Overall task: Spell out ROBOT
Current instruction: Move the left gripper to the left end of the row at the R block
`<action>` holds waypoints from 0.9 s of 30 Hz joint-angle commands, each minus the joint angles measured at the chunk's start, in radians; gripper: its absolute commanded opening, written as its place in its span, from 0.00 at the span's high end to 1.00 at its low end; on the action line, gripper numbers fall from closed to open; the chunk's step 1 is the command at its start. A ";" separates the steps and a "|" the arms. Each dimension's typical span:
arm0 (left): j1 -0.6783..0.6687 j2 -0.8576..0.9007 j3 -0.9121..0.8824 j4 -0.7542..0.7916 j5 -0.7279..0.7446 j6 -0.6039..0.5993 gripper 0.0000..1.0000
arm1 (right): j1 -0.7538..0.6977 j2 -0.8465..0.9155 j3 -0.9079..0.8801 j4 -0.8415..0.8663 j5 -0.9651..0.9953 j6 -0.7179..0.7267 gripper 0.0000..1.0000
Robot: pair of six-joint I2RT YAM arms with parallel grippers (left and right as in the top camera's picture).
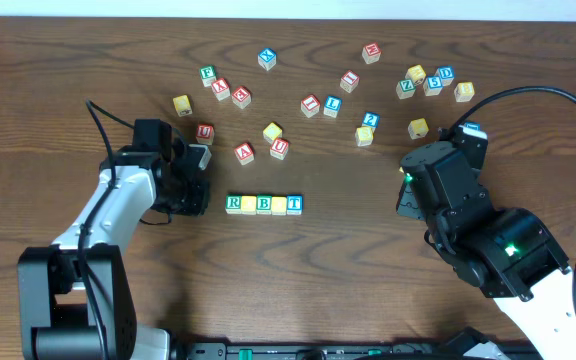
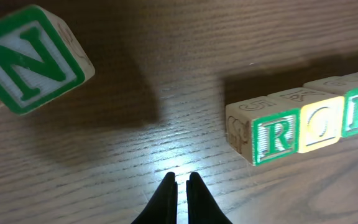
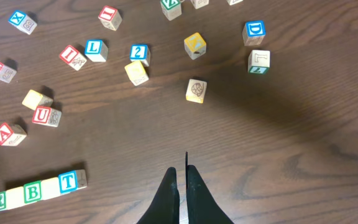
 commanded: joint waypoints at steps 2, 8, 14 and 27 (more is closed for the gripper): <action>-0.003 0.022 -0.006 0.030 -0.009 -0.008 0.93 | -0.005 -0.011 0.019 -0.004 0.011 -0.009 0.99; -0.003 0.022 -0.008 0.037 -0.009 -0.008 0.93 | -0.005 -0.011 0.020 -0.003 0.011 -0.009 0.99; -0.003 0.022 -0.056 0.082 -0.005 -0.013 0.93 | -0.005 -0.011 0.020 -0.005 0.011 -0.009 0.99; -0.064 0.022 -0.056 0.114 0.059 -0.024 0.93 | -0.005 -0.011 0.020 -0.003 0.002 -0.008 0.99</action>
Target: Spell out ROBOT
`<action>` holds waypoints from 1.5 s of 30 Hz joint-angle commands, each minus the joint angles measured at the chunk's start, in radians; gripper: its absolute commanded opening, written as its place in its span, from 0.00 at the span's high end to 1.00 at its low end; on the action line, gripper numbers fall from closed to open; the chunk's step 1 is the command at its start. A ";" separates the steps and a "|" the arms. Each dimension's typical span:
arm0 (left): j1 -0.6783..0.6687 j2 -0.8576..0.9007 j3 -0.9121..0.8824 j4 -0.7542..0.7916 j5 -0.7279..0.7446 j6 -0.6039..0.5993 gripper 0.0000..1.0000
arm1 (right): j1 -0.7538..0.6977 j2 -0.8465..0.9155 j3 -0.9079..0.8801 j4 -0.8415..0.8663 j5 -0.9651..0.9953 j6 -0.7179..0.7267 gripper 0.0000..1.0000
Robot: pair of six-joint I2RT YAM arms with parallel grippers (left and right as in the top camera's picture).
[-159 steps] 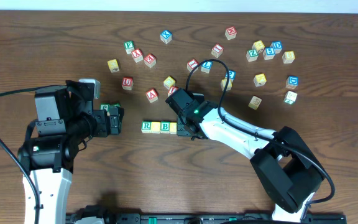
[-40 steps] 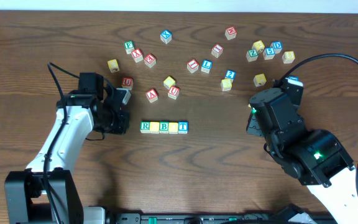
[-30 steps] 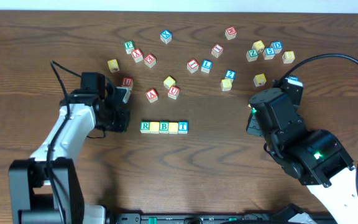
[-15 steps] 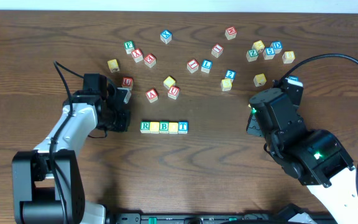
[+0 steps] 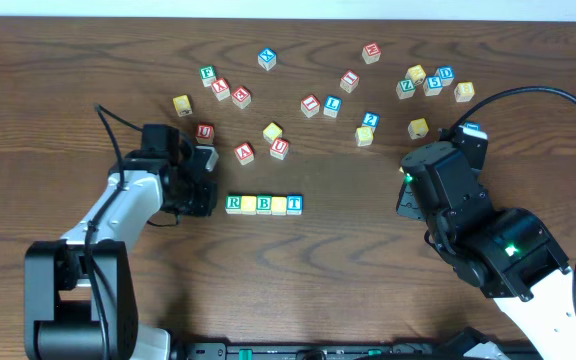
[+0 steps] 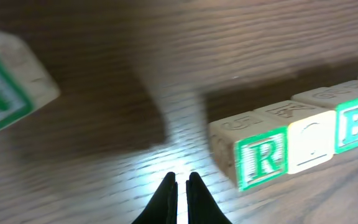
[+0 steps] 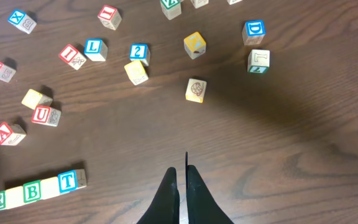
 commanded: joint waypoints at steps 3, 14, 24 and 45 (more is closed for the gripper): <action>-0.053 0.013 -0.008 0.024 0.021 -0.002 0.93 | -0.005 -0.011 0.019 -0.002 -0.003 -0.009 0.99; -0.059 0.013 -0.008 0.027 0.021 -0.036 0.93 | -0.005 -0.011 0.020 -0.005 -0.007 -0.009 0.99; -0.059 0.013 -0.008 0.028 0.037 -0.061 0.93 | -0.005 -0.011 0.019 -0.004 -0.006 -0.009 0.99; -0.142 0.013 -0.008 0.058 0.073 -0.126 0.92 | -0.005 -0.011 0.019 -0.005 -0.007 -0.009 0.99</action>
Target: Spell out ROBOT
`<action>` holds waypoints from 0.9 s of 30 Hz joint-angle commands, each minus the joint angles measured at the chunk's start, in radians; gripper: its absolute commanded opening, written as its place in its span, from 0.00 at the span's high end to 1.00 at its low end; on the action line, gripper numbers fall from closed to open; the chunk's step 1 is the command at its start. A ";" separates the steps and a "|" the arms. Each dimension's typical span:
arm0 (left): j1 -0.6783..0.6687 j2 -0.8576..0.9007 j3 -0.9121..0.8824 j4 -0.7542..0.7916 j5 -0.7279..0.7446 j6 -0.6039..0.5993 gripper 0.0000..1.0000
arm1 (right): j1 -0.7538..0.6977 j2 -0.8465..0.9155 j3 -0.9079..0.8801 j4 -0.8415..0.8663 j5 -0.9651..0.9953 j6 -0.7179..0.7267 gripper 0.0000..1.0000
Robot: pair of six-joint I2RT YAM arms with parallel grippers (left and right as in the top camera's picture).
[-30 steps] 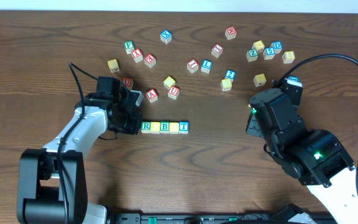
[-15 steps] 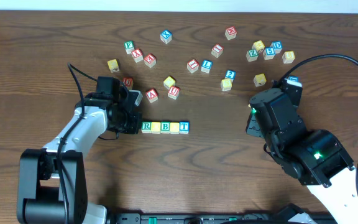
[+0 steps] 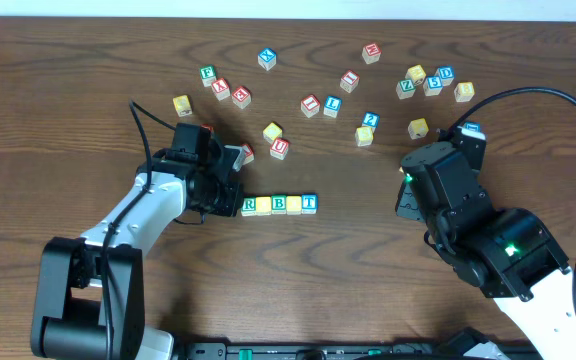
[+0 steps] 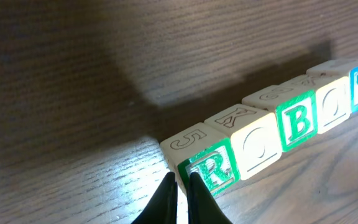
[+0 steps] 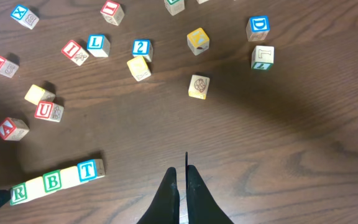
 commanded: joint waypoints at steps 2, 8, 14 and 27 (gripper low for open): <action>-0.002 0.013 -0.008 0.002 0.008 -0.020 0.93 | -0.005 -0.011 0.019 -0.002 0.011 -0.009 0.99; -0.002 0.013 -0.008 0.002 0.008 -0.020 0.92 | -0.005 -0.011 0.019 -0.002 0.011 -0.009 0.99; -0.002 0.011 -0.007 0.016 0.009 -0.042 0.93 | -0.005 -0.011 0.019 -0.002 0.011 -0.009 0.99; -0.001 -0.061 0.005 0.016 -0.055 -0.100 0.92 | -0.005 -0.011 0.019 -0.023 0.012 -0.009 0.99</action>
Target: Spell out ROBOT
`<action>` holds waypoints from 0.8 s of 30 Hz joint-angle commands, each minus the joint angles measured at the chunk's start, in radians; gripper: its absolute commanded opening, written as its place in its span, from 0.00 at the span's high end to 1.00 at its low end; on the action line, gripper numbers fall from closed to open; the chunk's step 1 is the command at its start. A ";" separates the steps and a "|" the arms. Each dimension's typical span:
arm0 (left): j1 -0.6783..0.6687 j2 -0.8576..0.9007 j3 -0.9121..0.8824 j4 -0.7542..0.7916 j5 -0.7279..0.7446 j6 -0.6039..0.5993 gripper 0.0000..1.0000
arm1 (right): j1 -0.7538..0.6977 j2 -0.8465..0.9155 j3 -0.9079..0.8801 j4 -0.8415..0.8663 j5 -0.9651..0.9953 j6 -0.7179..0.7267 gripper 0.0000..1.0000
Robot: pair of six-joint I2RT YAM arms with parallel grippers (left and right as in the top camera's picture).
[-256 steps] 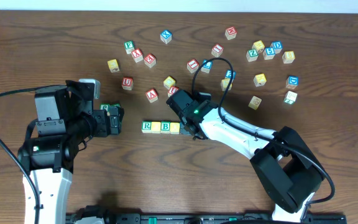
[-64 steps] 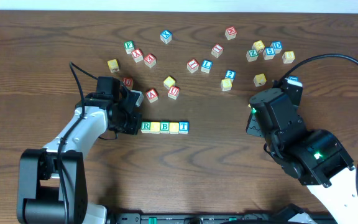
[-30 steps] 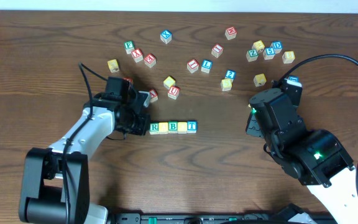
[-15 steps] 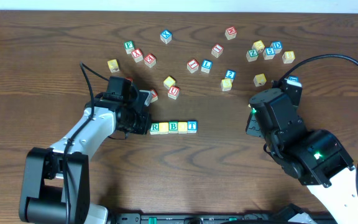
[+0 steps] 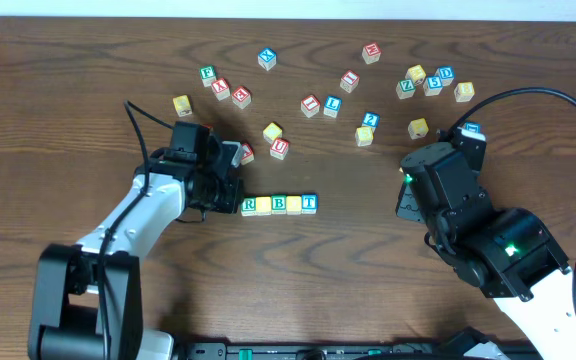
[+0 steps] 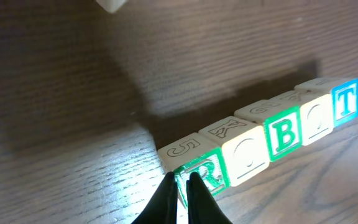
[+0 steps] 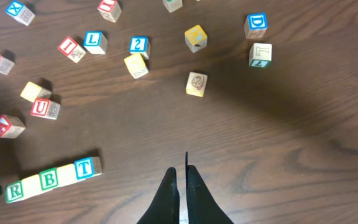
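Five blocks lie in a straight row [image 5: 279,204] at mid-table, reading R, O, B, O, T: a green R [image 6: 205,174], a yellow O [image 6: 248,157], a green B [image 6: 284,135], a second yellow O [image 6: 319,119] and a blue T [image 6: 347,101]. My left gripper [image 6: 183,177] is shut, its tips pressed against the left end of the R block [image 5: 249,205]. My right gripper [image 7: 182,169] is shut on nothing, hanging above bare wood to the right of the row [image 7: 50,178].
Several loose letter blocks are scattered behind the row: a red A [image 5: 245,152], a red U [image 5: 279,148], a blue L [image 5: 332,104], a blue 2 [image 5: 370,120], and a cluster at the far right [image 5: 430,82]. The right arm's cable [image 5: 568,110] loops over the right side.
The row lies where it was. My left gripper stays shut against the R block, shifted only slightly. The right wrist view has moved a little; the right gripper is still shut.
My left gripper was shut on the wood, apart from the left end of the row. Then it stood closer to the R block. Later it touched that block, and the whole row lay about one block's width further right, where it remains.
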 commanded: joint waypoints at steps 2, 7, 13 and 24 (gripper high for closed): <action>-0.001 -0.032 0.005 -0.005 -0.096 -0.084 0.93 | -0.005 -0.011 0.019 -0.011 0.012 -0.009 0.99; -0.001 -0.032 0.005 -0.006 -0.131 -0.150 0.93 | -0.005 -0.011 0.019 -0.020 0.013 -0.010 0.99; -0.001 -0.032 0.003 -0.014 -0.249 -0.217 0.93 | -0.005 -0.011 0.019 -0.055 0.020 -0.010 0.99; -0.002 -0.031 -0.052 0.016 -0.252 -0.259 0.93 | -0.005 -0.011 0.019 -0.063 0.018 -0.015 0.99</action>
